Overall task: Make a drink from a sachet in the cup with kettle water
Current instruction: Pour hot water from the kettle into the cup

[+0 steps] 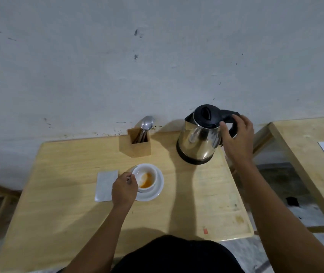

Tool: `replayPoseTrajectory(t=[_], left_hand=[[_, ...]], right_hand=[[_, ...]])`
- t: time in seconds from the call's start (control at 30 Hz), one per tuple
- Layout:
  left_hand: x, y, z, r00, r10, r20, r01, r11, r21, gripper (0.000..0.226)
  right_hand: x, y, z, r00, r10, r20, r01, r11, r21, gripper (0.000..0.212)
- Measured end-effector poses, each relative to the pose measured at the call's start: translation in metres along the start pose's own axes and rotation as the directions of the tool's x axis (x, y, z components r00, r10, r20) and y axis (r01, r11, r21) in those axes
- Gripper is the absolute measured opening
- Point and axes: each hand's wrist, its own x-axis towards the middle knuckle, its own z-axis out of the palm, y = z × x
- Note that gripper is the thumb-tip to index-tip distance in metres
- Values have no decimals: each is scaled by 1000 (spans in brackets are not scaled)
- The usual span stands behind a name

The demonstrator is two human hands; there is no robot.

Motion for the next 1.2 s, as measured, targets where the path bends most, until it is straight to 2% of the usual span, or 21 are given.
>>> replayPoseTrajectory(t=[0.07, 0.17, 0.3, 0.4, 0.47, 0.53, 0.63, 0.77, 0.87, 1.0, 1.2], left_hand=[[-2, 2, 3, 999, -21, -36, 21, 1000, -2, 25], [-7, 8, 7, 996, -45, -77, 44, 999, -18, 24], [-10, 15, 12, 987, -69, -144, 69, 998, -2, 23], [-10, 20, 16, 978, -108, -178, 113, 993, 20, 24], [-11, 22, 18, 979, -104, -178, 121, 989, 87, 25], [-11, 24, 19, 974, -151, -166, 167, 982, 83, 25], [-12, 27, 21, 966, -174, -193, 196, 976, 100, 29], [-11, 26, 23, 963, -193, -187, 212, 973, 89, 29], [-12, 27, 24, 960, -203, -192, 220, 973, 67, 28], [-12, 26, 26, 955, -209, -211, 221, 975, 36, 27], [-11, 28, 24, 959, -209, -193, 216, 976, 16, 24]], right_hand=[[19, 6, 2, 997, -19, 76, 21, 1000, -23, 58], [43, 12, 1, 992, -51, 114, 59, 996, -68, 52], [73, 18, 0, 967, -89, 237, 104, 993, -51, 47], [86, 22, 0, 938, -118, 326, 120, 993, 16, 44], [91, 26, -1, 934, -122, 335, 91, 990, 105, 37], [98, 33, -3, 931, -127, 342, 59, 978, 201, 37], [112, 45, -1, 905, -135, 404, 35, 969, 245, 45], [128, 52, -1, 813, -136, 566, -23, 964, 265, 73], [138, 56, -1, 768, -125, 629, -42, 969, 243, 85], [139, 58, 2, 786, -118, 607, -41, 969, 242, 77], [132, 62, 6, 837, -142, 529, -42, 947, 319, 85]])
